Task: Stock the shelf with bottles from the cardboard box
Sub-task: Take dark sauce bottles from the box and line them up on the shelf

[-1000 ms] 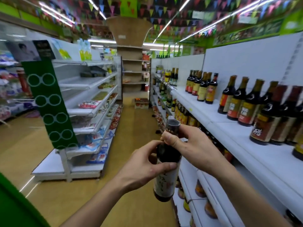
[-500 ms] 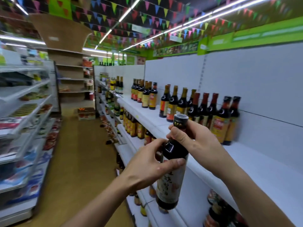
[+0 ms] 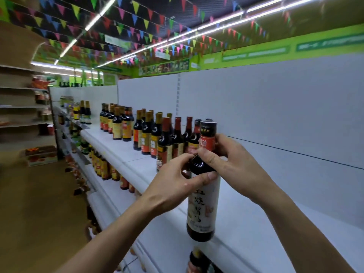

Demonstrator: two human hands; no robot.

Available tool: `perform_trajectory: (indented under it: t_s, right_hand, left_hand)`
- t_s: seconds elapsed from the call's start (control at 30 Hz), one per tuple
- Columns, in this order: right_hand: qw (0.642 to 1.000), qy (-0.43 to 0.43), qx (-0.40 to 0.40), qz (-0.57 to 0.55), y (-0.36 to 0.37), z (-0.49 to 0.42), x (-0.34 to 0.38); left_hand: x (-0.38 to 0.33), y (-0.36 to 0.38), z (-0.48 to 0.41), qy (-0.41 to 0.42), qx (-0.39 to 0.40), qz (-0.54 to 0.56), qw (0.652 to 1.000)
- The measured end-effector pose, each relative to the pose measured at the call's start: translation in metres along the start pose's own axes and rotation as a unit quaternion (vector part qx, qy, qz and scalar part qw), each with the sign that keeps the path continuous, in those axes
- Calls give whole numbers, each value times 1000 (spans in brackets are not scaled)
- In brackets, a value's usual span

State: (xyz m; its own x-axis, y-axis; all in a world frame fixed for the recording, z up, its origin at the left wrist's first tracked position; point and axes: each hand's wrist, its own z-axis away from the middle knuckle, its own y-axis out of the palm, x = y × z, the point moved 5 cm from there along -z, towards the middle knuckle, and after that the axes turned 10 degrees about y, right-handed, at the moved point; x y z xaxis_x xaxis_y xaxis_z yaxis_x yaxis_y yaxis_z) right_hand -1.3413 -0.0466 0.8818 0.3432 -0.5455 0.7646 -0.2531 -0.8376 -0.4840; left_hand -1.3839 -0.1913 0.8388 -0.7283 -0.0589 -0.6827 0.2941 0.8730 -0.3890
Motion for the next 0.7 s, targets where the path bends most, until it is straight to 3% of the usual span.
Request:
perform_trajectory:
  t_s: [0.7]
  right_hand:
    - [961,161,-206,89,-157,74,-105]
  left_hand:
    - [-5,207,-80,13,161,130,978]
